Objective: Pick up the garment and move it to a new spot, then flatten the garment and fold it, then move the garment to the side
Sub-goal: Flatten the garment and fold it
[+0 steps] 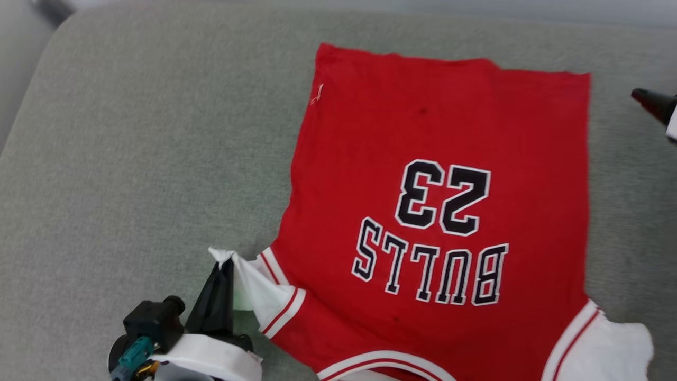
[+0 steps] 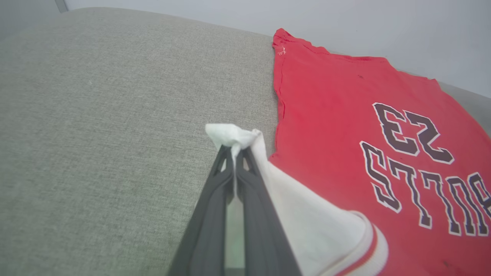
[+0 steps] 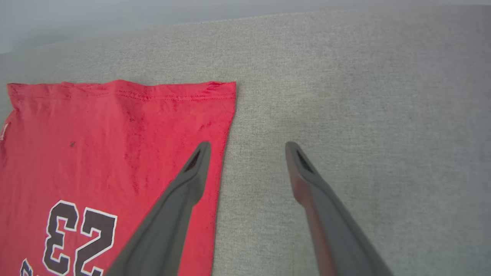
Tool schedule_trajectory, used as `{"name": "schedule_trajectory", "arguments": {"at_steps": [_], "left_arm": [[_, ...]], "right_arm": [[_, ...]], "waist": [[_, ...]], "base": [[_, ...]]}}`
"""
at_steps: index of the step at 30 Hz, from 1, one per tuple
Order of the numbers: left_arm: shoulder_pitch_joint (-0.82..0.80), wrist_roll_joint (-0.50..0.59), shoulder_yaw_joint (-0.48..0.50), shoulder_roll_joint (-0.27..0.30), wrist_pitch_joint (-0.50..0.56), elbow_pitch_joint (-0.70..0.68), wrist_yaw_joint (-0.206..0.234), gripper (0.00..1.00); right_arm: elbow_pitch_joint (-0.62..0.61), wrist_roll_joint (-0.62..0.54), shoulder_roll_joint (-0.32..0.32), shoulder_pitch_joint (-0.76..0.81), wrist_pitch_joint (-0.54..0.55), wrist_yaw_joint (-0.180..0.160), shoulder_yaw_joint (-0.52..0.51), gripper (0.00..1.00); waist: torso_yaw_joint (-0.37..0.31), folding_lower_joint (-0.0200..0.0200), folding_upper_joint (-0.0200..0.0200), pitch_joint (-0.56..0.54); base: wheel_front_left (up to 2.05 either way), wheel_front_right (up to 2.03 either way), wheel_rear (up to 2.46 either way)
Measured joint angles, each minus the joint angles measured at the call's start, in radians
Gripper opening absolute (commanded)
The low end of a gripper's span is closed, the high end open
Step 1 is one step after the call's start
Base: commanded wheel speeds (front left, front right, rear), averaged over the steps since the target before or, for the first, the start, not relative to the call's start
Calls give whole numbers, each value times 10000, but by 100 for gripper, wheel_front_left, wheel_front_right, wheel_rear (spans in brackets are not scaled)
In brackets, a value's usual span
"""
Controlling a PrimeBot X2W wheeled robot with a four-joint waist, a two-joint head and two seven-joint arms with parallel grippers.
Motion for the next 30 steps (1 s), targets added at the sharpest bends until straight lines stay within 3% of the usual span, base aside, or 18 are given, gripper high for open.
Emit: {"name": "schedule_trajectory", "arguments": {"at_steps": [6, 18, 19, 21, 30], "left_arm": [[-609, 328, -257, -305, -194, -384, -130, 0], [-1046, 662, -479, -573, -403, -1016, -355, 0], [-1046, 671, -474, -575, -426, -1049, -359, 0], [-1046, 671, -466, -577, -430, -1070, -407, 0], [-1058, 692, -374, -575, -472, -1011, -474, 0]], "right_arm": [[771, -1160, 10, -1732, 1475, 0, -500, 100], [1233, -2596, 343, -2759, 2476, 2, -1524, 100], [1241, -2702, 351, -2803, 2608, 2, -1620, 72], [1235, -2884, 395, -2848, 2796, 4, -1737, 0], [1083, -3191, 546, -2690, 3089, 2, -1641, 0]], "waist": [[703, -1, 0, 1000], [1615, -2, 0, 2433], [1648, -3, 0, 2472], [1672, -3, 0, 2501], [1619, -2, 0, 2248]], "base": [[0, 0, 0], [0, 0, 0], [0, 0, 0], [0, 0, 0], [0, 0, 0]]}}
